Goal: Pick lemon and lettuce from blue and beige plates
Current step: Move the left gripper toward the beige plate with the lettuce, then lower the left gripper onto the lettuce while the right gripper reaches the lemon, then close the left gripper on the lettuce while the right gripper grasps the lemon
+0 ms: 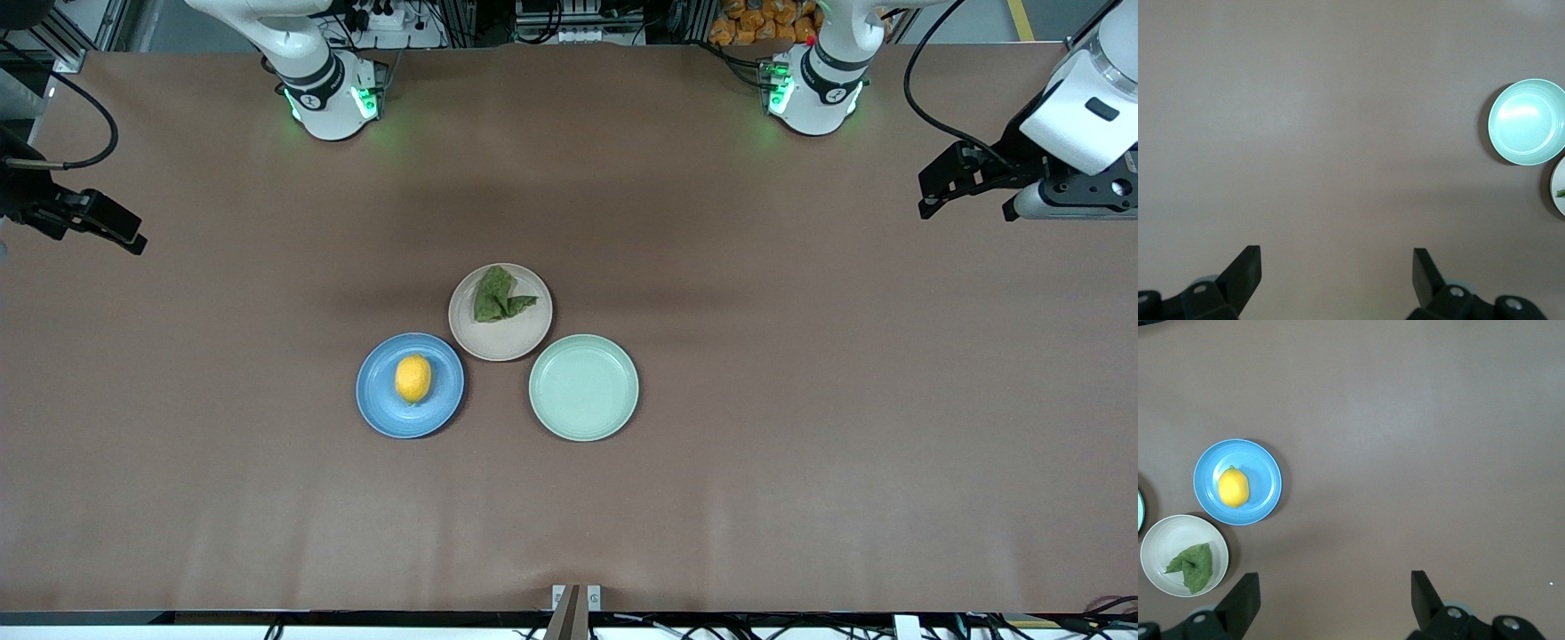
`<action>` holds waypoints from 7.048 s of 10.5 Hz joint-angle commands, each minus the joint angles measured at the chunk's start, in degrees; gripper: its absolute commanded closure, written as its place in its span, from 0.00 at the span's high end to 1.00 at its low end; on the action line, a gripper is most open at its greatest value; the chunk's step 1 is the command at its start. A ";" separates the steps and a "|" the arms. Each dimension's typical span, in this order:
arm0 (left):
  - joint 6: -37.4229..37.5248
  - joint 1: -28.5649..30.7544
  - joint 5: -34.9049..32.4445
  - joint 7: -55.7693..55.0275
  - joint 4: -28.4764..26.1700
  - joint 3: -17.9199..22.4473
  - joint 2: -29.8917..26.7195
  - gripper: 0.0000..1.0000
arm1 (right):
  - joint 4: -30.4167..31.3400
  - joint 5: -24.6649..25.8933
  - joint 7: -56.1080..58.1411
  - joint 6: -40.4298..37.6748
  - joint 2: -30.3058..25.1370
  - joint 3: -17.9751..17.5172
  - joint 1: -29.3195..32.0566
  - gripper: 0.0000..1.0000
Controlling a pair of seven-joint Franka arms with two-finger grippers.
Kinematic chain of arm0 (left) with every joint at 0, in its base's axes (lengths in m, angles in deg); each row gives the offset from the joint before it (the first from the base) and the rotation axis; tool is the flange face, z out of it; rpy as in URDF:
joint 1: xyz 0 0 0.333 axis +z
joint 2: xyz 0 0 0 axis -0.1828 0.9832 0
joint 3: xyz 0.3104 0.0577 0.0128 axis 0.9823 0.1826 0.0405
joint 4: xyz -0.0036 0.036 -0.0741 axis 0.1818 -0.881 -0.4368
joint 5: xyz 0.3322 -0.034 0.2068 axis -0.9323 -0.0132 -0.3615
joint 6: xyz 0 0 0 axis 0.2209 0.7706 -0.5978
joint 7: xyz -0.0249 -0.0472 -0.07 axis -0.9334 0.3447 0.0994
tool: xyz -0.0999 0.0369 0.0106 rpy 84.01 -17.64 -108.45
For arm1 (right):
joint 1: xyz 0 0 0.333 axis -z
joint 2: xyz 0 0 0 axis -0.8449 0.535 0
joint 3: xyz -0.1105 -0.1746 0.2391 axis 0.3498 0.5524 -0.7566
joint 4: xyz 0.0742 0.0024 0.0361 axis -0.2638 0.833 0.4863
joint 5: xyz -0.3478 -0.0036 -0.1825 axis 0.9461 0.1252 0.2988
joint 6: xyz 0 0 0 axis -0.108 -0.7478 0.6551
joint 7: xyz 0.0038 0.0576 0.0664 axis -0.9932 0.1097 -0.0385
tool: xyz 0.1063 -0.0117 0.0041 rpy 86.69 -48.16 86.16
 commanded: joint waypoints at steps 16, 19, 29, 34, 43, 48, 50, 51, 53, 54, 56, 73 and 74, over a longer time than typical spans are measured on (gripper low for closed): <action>-1.89 0.63 4.54 -3.48 -1.71 -1.82 7.94 1.00 | -0.64 -0.04 0.53 -1.02 0.52 -0.32 0.85 1.00; -9.10 -2.17 4.54 -14.27 -3.74 -4.63 11.97 1.00 | -0.73 -0.13 1.32 -0.93 1.13 -0.32 1.11 1.00; -22.54 -22.48 -1.44 -41.80 2.94 -4.29 31.41 1.00 | -0.47 -2.59 0.53 1.35 9.56 -0.67 -1.42 1.00; -30.89 -33.20 -2.40 -53.48 6.80 -2.62 40.01 1.00 | -0.47 -2.85 -2.09 8.28 14.74 -0.67 -4.33 1.00; -55.08 -39.79 -2.76 -57.64 7.07 -1.74 49.61 1.00 | -0.47 -2.85 -3.16 24.01 25.91 -0.67 -10.66 1.00; -55.08 -47.36 -2.58 -59.13 9.62 3.53 52.51 1.00 | -0.55 -2.06 -2.98 26.67 29.78 -0.58 -13.29 1.00; -56.74 -48.33 -2.67 -59.22 9.62 3.54 52.60 1.00 | -0.82 -1.80 -3.07 27.80 32.06 -0.58 -14.26 1.00; -57.53 -48.42 -2.58 -59.31 9.62 3.53 52.69 1.00 | -0.73 -1.97 -3.07 29.46 33.29 -0.58 -14.18 1.00; -61.21 -48.85 -2.67 -60.53 9.62 3.62 53.74 1.00 | -0.56 -1.89 -3.07 31.92 34.97 -0.58 -14.96 1.00; -62.88 -49.38 -2.67 -60.62 9.62 3.80 54.70 1.00 | -0.47 -1.36 -3.16 32.03 35.49 -0.49 -15.06 1.00; -63.43 -50.78 -2.67 -60.63 9.62 4.50 55.85 1.00 | -0.29 0.57 -3.16 31.85 35.59 -0.41 -14.80 1.00; -49.48 -50.45 -2.93 -62.91 8.92 5.29 49.01 0.00 | 9.81 -2.76 -8.34 44.50 36.29 -0.67 -17.17 1.00; -46.93 -49.22 -2.93 -62.74 8.92 5.29 47.61 0.00 | 10.77 -2.76 -8.34 45.55 36.29 -0.58 -17.17 1.00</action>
